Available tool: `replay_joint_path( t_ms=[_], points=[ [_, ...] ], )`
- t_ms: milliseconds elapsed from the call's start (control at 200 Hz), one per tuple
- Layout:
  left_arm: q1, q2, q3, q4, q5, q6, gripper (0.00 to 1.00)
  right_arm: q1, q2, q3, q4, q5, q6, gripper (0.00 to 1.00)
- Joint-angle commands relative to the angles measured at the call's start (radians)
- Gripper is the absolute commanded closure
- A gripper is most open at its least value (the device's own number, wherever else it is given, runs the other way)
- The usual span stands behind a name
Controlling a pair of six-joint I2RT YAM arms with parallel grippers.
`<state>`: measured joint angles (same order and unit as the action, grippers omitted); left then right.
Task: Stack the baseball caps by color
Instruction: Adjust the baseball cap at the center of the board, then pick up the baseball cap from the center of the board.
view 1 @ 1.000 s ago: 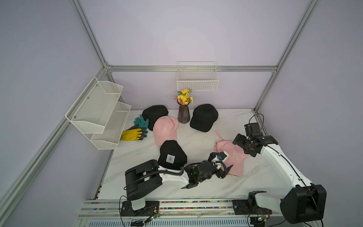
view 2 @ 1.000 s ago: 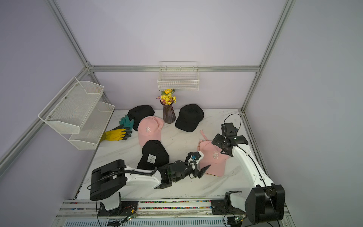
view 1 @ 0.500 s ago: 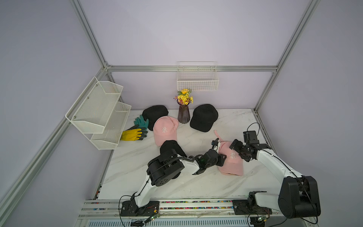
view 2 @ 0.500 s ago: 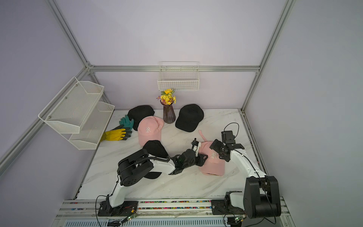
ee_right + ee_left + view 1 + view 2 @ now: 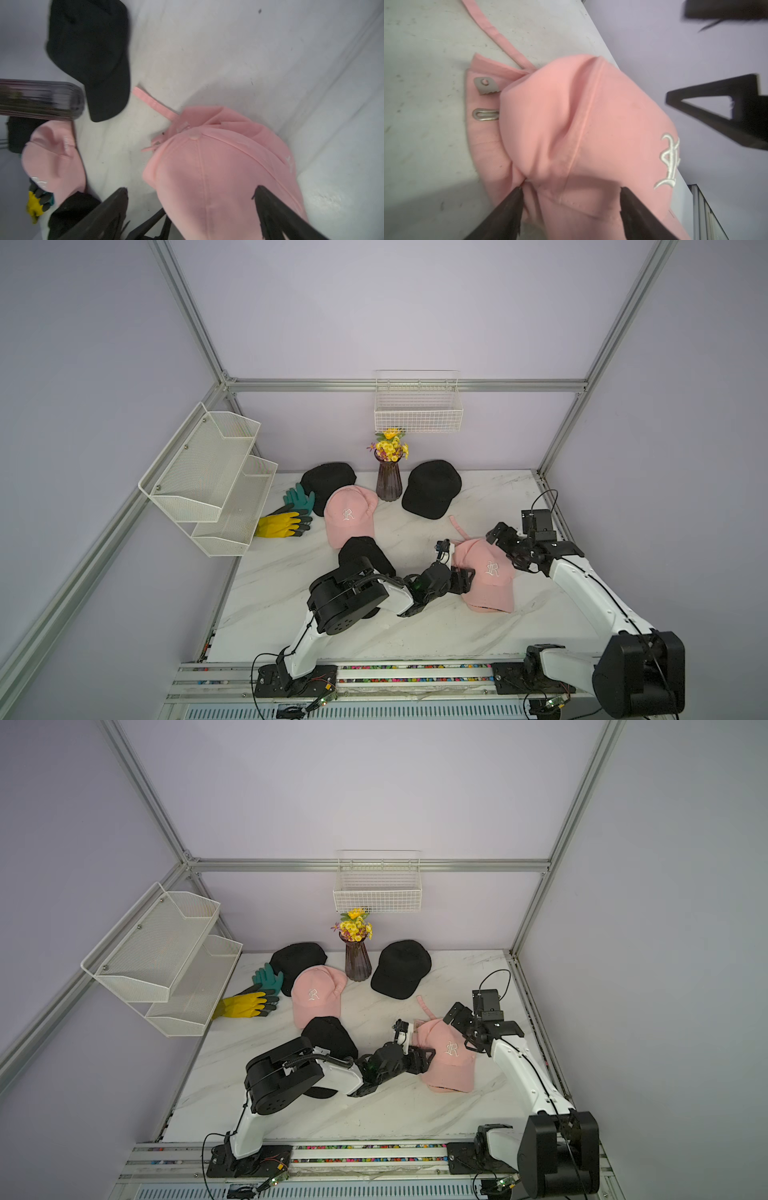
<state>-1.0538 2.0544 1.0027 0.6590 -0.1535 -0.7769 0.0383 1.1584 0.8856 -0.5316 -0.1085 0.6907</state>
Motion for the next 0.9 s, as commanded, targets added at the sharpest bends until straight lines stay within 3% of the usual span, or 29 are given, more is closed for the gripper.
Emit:
replay_joint_path(
  t_ms=[0,195,445,655,895],
  points=[
    [0.021,-0.192,0.014,-0.078,-0.103,0.194,0.12,0.0,-0.085,0.075,-0.007,-0.03,-0.008,0.03],
    [0.131,-0.448,0.015,-0.324,-0.178,0.256,0.1,0.047,-0.145,0.129,0.011,-0.157,0.004,0.03],
    [0.352,-0.632,0.107,-0.766,-0.223,0.272,0.11,0.43,-0.121,0.141,0.061,-0.053,0.069,0.03],
    [0.63,-0.616,0.183,-1.027,-0.061,0.228,0.12,0.656,-0.04,0.136,0.145,0.003,0.102,0.03],
    [0.863,-0.486,0.238,-1.07,0.044,0.158,0.14,0.713,-0.004,0.12,0.156,0.021,0.125,0.03]
  ],
)
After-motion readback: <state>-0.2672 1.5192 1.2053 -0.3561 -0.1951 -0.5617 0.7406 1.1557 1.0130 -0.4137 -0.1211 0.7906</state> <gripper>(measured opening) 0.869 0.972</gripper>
